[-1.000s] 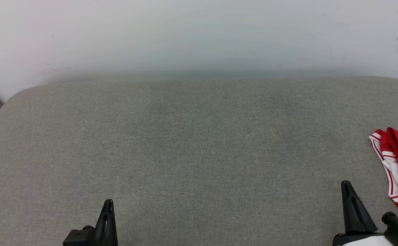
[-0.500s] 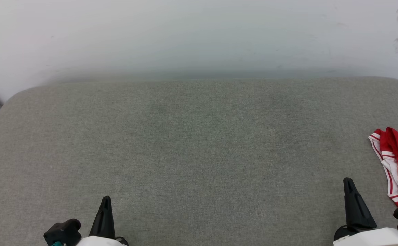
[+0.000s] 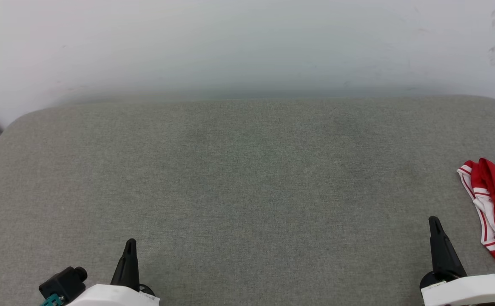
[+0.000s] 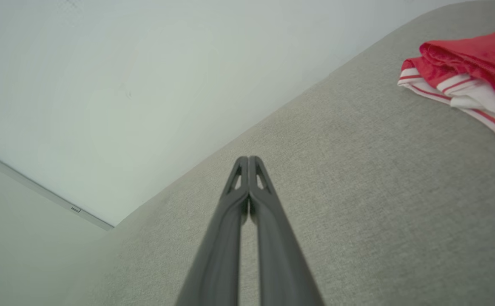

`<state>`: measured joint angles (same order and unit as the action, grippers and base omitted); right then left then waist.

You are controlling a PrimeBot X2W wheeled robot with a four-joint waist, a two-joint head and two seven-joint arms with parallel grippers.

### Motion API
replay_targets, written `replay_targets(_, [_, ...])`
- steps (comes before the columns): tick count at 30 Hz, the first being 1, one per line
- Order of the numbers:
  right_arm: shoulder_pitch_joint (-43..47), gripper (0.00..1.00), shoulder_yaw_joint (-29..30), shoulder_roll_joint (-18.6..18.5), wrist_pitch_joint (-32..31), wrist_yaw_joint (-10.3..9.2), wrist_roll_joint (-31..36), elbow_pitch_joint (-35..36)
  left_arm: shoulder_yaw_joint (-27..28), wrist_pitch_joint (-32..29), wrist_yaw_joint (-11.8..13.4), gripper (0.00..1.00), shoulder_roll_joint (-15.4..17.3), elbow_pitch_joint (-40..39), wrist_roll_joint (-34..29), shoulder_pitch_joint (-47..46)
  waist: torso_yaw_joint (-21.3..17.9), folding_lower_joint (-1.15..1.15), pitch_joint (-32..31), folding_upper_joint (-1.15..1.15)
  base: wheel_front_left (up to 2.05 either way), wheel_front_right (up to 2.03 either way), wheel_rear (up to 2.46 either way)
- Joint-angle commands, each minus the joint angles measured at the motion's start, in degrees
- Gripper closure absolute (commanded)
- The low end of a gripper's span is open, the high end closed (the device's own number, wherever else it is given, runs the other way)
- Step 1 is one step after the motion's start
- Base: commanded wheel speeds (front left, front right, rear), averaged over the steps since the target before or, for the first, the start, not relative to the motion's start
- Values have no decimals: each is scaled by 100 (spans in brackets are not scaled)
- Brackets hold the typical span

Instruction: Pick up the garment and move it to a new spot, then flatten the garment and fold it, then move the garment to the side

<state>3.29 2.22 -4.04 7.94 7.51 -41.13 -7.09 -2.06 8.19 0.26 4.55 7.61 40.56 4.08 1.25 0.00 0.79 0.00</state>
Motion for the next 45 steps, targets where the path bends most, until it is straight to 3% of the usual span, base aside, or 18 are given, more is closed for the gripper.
replay_targets(1, [-165, 100, 4, -59, -34, -1, -195, 42, 24, -38, -45, 100, 30, -33, 187, -141, -1, 0, -1, 0, 0, 0, 0])
replay_targets(45, [-642, 100, 111, -71, -753, -2, -3233, -383, 342, -743, -495, 100, 56, 349, 3296, -679, -62, 0, -30, 0, 0, 0, 0])
